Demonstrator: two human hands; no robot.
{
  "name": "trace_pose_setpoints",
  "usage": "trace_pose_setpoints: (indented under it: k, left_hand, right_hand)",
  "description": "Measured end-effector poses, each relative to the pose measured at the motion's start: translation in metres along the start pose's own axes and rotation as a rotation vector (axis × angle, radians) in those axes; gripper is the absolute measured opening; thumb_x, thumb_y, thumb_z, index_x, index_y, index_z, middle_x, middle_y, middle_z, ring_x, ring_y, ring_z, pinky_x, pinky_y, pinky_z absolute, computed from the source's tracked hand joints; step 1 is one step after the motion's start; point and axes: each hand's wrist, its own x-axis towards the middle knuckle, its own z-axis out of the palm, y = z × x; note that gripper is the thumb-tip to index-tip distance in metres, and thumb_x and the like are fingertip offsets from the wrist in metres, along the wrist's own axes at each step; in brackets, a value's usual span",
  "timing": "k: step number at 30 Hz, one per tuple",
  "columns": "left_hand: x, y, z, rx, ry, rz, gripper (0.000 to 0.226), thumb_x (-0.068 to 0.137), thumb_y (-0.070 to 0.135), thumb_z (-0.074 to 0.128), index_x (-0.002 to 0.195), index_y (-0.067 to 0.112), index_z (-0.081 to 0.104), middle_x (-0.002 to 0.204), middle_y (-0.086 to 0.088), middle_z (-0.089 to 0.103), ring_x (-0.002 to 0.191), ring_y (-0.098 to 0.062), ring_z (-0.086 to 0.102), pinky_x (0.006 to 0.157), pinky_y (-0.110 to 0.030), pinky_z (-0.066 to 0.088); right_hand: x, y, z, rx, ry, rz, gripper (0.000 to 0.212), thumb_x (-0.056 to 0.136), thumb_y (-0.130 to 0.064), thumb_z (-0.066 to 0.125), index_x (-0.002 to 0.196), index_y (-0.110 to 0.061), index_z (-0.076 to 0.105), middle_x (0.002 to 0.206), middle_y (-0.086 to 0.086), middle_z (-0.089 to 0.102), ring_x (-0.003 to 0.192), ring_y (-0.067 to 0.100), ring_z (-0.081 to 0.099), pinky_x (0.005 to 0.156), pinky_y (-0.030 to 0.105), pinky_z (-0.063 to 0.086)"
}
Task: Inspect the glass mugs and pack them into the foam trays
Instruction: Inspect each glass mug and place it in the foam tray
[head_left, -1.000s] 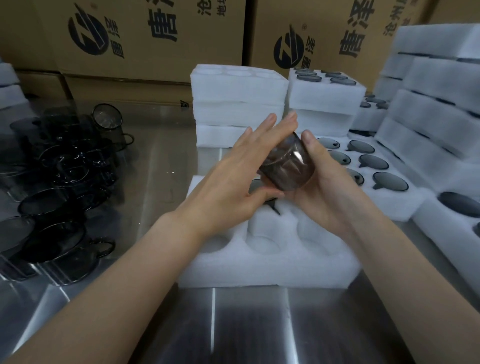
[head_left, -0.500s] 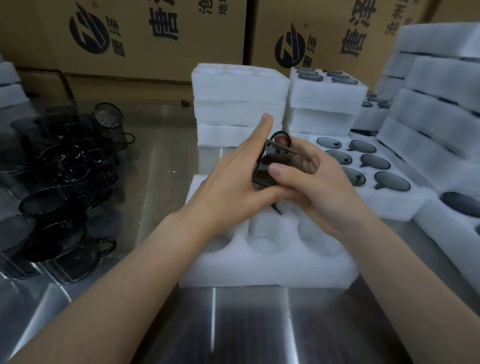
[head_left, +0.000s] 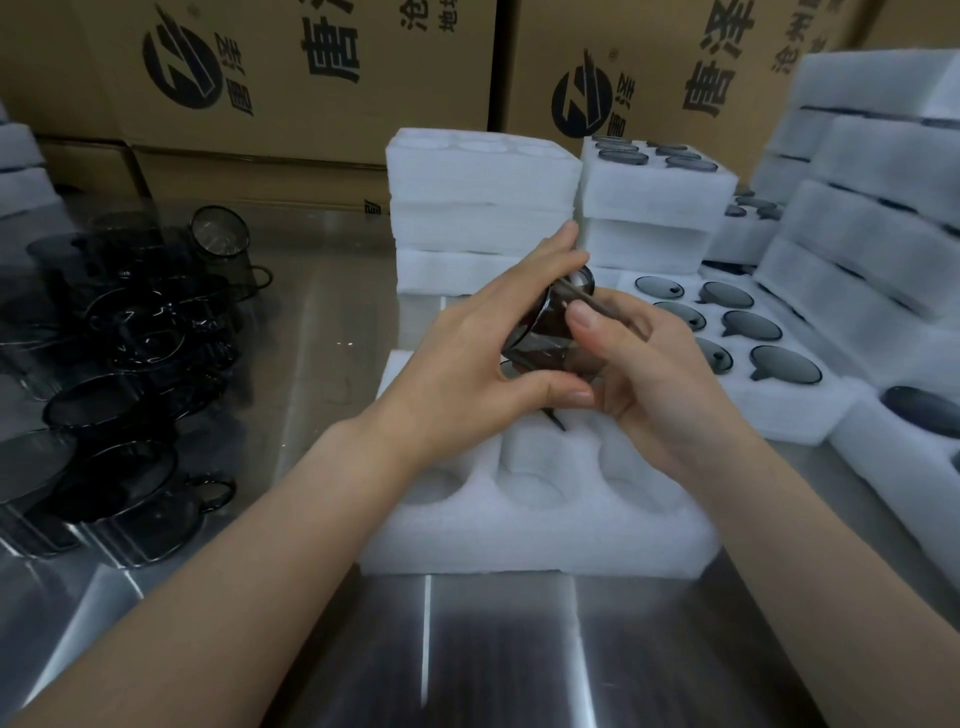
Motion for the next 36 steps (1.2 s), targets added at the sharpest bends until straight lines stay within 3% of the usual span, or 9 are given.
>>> trace_pose_setpoints:
  k: [4, 11, 15, 20, 23, 26, 31, 33, 36]
  left_hand:
    - [0.000, -0.001, 0.001, 0.026, -0.031, 0.028, 0.075, 0.075, 0.015, 0.082, 0.139, 0.009, 0.044, 0.156, -0.004, 0.031, 0.146, -0.012, 0.026, 0.116, -0.021, 0.025]
    - [-0.002, -0.005, 0.003, 0.042, -0.091, 0.086, 0.090, 0.073, 0.008, 0.082, 0.147, 0.016, 0.032, 0.157, 0.006, 0.025, 0.148, -0.012, 0.018, 0.120, -0.033, 0.022]
    - [-0.002, -0.007, 0.003, 0.070, -0.123, 0.099, 0.095, 0.073, 0.010, 0.082, 0.150, 0.019, 0.028, 0.158, 0.011, 0.022, 0.148, -0.007, 0.015, 0.120, -0.028, 0.020]
    - [-0.002, -0.006, 0.001, 0.080, -0.054, 0.109, 0.082, 0.077, 0.014, 0.080, 0.146, 0.018, 0.036, 0.159, 0.001, 0.025, 0.146, -0.008, 0.024, 0.116, -0.025, 0.029]
    - [-0.002, -0.004, -0.006, -0.087, -0.010, -0.014, 0.069, 0.084, 0.027, 0.072, 0.144, 0.024, 0.037, 0.151, 0.001, 0.041, 0.140, -0.006, 0.037, 0.113, -0.026, 0.034]
    - [-0.001, -0.007, -0.016, -0.356, 0.086, -0.097, 0.042, 0.094, 0.032, 0.049, 0.134, 0.020, 0.047, 0.133, -0.009, 0.058, 0.127, -0.013, 0.054, 0.102, -0.030, 0.046]
    - [-0.004, -0.040, -0.027, -0.270, 0.465, -0.409, 0.022, 0.097, 0.020, 0.050, 0.091, 0.014, 0.070, 0.086, -0.006, 0.074, 0.083, -0.017, 0.070, 0.076, -0.025, 0.053]
    - [-0.010, -0.061, -0.028, -0.200, 0.480, -0.545, 0.020, 0.094, 0.015, 0.053, 0.083, 0.018, 0.070, 0.080, -0.001, 0.074, 0.080, -0.015, 0.070, 0.076, -0.024, 0.053]
    - [-0.019, -0.080, -0.026, -0.306, 0.428, -0.728, 0.024, 0.092, 0.011, 0.057, 0.075, 0.018, 0.072, 0.072, 0.001, 0.073, 0.076, -0.015, 0.068, 0.075, -0.026, 0.053]
  right_hand:
    - [0.001, -0.002, -0.001, 0.047, -0.015, 0.021, 0.035, 0.080, -0.029, 0.069, 0.107, -0.006, 0.064, 0.102, 0.014, 0.072, 0.088, 0.032, 0.071, 0.055, 0.032, 0.054]
    - [0.004, -0.003, -0.004, 0.142, 0.020, 0.044, 0.029, 0.071, -0.032, 0.077, 0.079, -0.013, 0.056, 0.079, 0.008, 0.069, 0.068, 0.026, 0.068, 0.051, 0.037, 0.055]
    - [0.006, -0.002, -0.006, 0.149, 0.064, 0.068, 0.025, 0.077, -0.030, 0.068, 0.085, -0.011, 0.055, 0.082, 0.009, 0.071, 0.076, 0.027, 0.071, 0.067, 0.053, 0.058]
    - [0.005, -0.003, -0.004, 0.165, -0.031, 0.050, 0.041, 0.090, -0.031, 0.059, 0.117, 0.000, 0.058, 0.113, 0.017, 0.069, 0.103, 0.032, 0.069, 0.083, 0.049, 0.058]
    - [0.002, -0.005, -0.003, 0.106, -0.092, 0.061, 0.042, 0.090, -0.019, 0.058, 0.128, 0.001, 0.058, 0.122, 0.024, 0.064, 0.110, 0.036, 0.065, 0.087, 0.047, 0.056]
    - [0.001, -0.006, -0.001, 0.028, -0.053, 0.058, 0.027, 0.089, -0.013, 0.062, 0.115, -0.007, 0.068, 0.109, 0.019, 0.071, 0.098, 0.030, 0.069, 0.078, 0.042, 0.059]
    - [-0.007, -0.014, 0.007, -0.226, 0.059, 0.043, 0.039, 0.091, -0.017, 0.064, 0.129, -0.021, 0.057, 0.099, 0.005, 0.075, 0.087, 0.014, 0.071, 0.064, 0.027, 0.058]
    - [-0.013, -0.016, 0.016, -0.306, 0.033, -0.027, 0.030, 0.089, -0.018, 0.069, 0.117, -0.023, 0.063, 0.085, -0.003, 0.074, 0.072, 0.004, 0.067, 0.054, 0.018, 0.051]
    - [-0.021, -0.013, 0.037, -0.377, -0.015, -0.097, 0.017, 0.079, -0.031, 0.069, 0.095, -0.033, 0.071, 0.081, -0.011, 0.073, 0.070, 0.007, 0.065, 0.057, 0.025, 0.053]
